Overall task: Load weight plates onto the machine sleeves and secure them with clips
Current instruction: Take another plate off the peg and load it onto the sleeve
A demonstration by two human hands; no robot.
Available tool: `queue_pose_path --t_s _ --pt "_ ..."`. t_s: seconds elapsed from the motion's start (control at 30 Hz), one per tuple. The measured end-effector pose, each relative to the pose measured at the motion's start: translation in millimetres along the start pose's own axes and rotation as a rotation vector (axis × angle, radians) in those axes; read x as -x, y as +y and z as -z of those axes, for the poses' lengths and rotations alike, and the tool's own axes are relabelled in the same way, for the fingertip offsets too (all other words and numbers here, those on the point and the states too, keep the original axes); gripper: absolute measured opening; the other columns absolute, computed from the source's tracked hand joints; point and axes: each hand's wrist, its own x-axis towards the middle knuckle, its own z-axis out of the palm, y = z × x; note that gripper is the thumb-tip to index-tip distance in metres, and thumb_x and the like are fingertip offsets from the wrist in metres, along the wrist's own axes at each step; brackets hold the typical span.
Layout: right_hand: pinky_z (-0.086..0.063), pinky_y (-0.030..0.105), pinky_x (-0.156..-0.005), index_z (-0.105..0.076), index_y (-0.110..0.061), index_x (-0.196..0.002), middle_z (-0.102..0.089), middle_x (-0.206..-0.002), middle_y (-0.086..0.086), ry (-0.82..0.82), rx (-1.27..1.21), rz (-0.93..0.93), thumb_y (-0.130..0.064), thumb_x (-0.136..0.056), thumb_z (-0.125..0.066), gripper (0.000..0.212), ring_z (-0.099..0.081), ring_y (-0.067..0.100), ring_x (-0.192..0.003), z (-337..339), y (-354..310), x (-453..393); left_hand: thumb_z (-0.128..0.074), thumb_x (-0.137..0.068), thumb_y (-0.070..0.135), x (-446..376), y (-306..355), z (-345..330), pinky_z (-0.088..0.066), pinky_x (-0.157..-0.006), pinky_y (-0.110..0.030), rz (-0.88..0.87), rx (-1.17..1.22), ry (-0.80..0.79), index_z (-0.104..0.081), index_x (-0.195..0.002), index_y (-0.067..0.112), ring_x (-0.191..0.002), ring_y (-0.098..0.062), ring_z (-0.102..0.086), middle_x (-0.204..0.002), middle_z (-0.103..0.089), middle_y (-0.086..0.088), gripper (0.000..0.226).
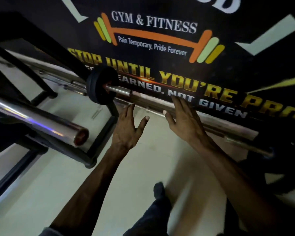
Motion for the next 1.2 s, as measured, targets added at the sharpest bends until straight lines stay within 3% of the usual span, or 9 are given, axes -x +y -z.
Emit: queue_pose_path --t_s 0.2,0.37,0.53,0.77,0.87,0.97,1.03,1.13,1.2 --pt "-0.053 0.043 -0.103 -0.047 -0.009 -0.15 -0.056 -0.147 0.013 -0.017 -0.052 0.183 -0.039 -0.096 -0.063 0.063 -0.059 0.031 -0.132 -42.2 9.7 -113.7 -0.051 -0.105 0.056 -91.8 -26.0 -13.1 -0.047 -0.114 -0.051 0.182 -0.006 0.069 -0.038 -0.158 0.012 -0.14 -0.033 -0.052 -0.155 -0.052 -0.013 0.07" --pt "-0.052 0.039 -0.108 -0.047 -0.01 -0.151 -0.053 -0.151 0.011 -0.128 -0.128 0.289 -0.054 -0.098 -0.039 0.069 -0.053 0.026 -0.138 -74.3 13.5 -202.9 -0.055 -0.104 0.054 -151.7 -49.1 -18.8 -0.043 -0.106 -0.032 0.277 -0.012 0.191 -0.043 -0.15 0.012 -0.129 -0.023 -0.05 -0.145 -0.057 -0.013 0.063" --pt "-0.05 0.035 -0.108 -0.045 -0.012 -0.153 -0.052 -0.151 0.009 -0.226 -0.202 0.407 -0.051 -0.098 -0.046 0.068 -0.053 0.024 -0.137 -121.4 14.8 -298.5 -0.047 -0.1 0.067 -215.9 -83.7 -24.7 -0.039 -0.109 -0.035 0.406 -0.006 0.268 -0.036 -0.153 0.024 -0.141 -0.026 -0.045 -0.158 -0.048 -0.009 0.069" --pt "-0.041 0.031 -0.115 -0.048 -0.013 -0.15 -0.054 -0.15 0.007 -0.336 -0.29 0.611 -0.045 -0.102 -0.055 0.058 -0.05 0.022 -0.14 -185.7 9.0 -437.9 -0.059 -0.103 0.051 -311.1 -126.7 -41.0 -0.04 -0.116 -0.037 0.65 -0.011 0.346 -0.033 -0.161 0.014 -0.146 -0.027 -0.045 -0.161 -0.045 -0.011 0.073" --pt "-0.043 0.032 -0.113 -0.051 -0.011 -0.148 -0.058 -0.146 0.008 -0.405 -0.285 0.684 -0.043 -0.102 -0.057 0.056 -0.054 0.023 -0.136 -213.8 -0.3 -485.8 -0.06 -0.103 0.051 -345.6 -146.2 -44.4 -0.034 -0.11 -0.017 0.694 -0.014 0.394 -0.034 -0.16 0.015 -0.139 -0.005 -0.043 -0.16 -0.045 -0.01 0.072" --pt "-0.038 0.033 -0.118 -0.051 -0.008 -0.149 -0.056 -0.149 0.011 -0.468 -0.305 0.72 -0.038 -0.102 -0.06 0.056 -0.051 0.026 -0.141 -245.4 -14.7 -520.2 -0.066 -0.102 0.037 -371.9 -173.8 -46.1 -0.034 -0.084 0.011 0.69 -0.04 0.439 -0.042 -0.152 0.012 -0.104 0.025 -0.04 -0.146 -0.056 -0.012 0.06" --pt "-0.034 0.033 -0.118 -0.047 -0.009 -0.151 -0.052 -0.154 0.01 -0.523 -0.322 0.734 -0.039 -0.103 -0.058 0.058 -0.046 0.026 -0.145 -272.9 -27.5 -541.9 -0.067 -0.102 0.03 -387.7 -195.9 -45.6 -0.043 -0.085 0.001 0.728 -0.048 0.456 -0.042 -0.152 0.014 -0.107 0.013 -0.053 -0.145 -0.056 -0.011 0.059" --pt "-0.028 0.04 -0.125 -0.037 -0.013 -0.158 -0.039 -0.163 0.009 -0.56 -0.294 0.779 -0.044 -0.105 -0.051 0.063 -0.033 0.027 -0.153 -317.3 -44.5 -569.0 -0.068 -0.1 0.019 -406.9 -232.2 -51.1 -0.042 -0.098 -0.023 0.758 -0.104 0.477 -0.04 -0.156 0.012 -0.132 -0.027 -0.055 -0.155 -0.047 -0.012 0.062" --pt "-0.025 0.045 -0.126 -0.031 -0.016 -0.161 -0.032 -0.167 0.007 -0.549 -0.252 0.796 -0.048 -0.105 -0.048 0.067 -0.026 0.028 -0.156 -344.1 -51.8 -581.4 -0.068 -0.1 0.016 -416.3 -250.7 -58.7 -0.041 -0.104 -0.025 0.782 -0.114 0.488 -0.04 -0.155 0.008 -0.137 -0.029 -0.05 -0.16 -0.041 -0.013 0.063"
